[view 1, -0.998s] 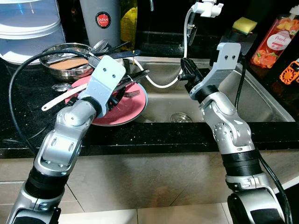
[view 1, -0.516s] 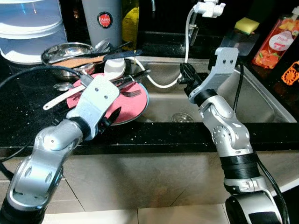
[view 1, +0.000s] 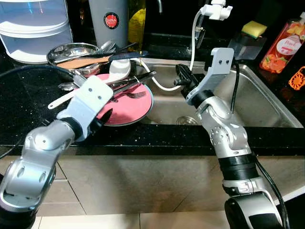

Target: Kitchen organization

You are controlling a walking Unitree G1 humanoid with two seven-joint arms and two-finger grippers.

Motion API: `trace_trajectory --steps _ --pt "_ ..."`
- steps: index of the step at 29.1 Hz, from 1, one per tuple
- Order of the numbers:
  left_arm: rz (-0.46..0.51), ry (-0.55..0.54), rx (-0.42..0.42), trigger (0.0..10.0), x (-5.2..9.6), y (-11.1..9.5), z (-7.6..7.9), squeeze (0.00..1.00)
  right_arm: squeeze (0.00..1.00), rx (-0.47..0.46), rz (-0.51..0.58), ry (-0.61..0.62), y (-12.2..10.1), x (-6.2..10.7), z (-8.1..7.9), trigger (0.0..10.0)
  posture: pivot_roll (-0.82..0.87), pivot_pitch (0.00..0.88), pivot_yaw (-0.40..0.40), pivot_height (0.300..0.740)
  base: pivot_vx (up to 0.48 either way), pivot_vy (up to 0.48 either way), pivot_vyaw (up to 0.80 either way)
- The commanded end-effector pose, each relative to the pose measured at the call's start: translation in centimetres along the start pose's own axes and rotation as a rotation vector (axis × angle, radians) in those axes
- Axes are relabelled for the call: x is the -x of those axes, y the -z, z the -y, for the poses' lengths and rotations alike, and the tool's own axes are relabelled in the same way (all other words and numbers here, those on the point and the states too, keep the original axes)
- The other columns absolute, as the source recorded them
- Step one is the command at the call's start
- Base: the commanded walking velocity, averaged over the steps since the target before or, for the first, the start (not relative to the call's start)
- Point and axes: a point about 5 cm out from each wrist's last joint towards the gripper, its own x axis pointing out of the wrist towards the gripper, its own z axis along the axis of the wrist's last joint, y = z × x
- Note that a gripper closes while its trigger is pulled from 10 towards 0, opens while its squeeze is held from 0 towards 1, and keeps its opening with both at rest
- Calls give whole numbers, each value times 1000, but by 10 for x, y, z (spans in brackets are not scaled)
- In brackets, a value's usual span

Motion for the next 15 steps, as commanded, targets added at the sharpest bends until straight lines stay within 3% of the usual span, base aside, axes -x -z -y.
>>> trace_trajectory --steps 1,5,9,15 --pt "-9 17 -15 10000 0 1 -3 0 0 -1 -4 25 1 3 6 10000 337 0 -109 740 0 0 0" --pt "-6 23 0 10000 -3 2 -4 0 0 2 -1 29 1 3 7 10000 337 0 -109 740 0 0 0" --pt "14 52 84 10000 -10 2 -5 0 0 6 3 34 1 4 9 10000 308 0 -94 740 0 0 0" --pt "3 74 98 9882 -13 8 -4 0 0 8 6 36 0 5 9 10000 303 0 -93 740 0 0 0"
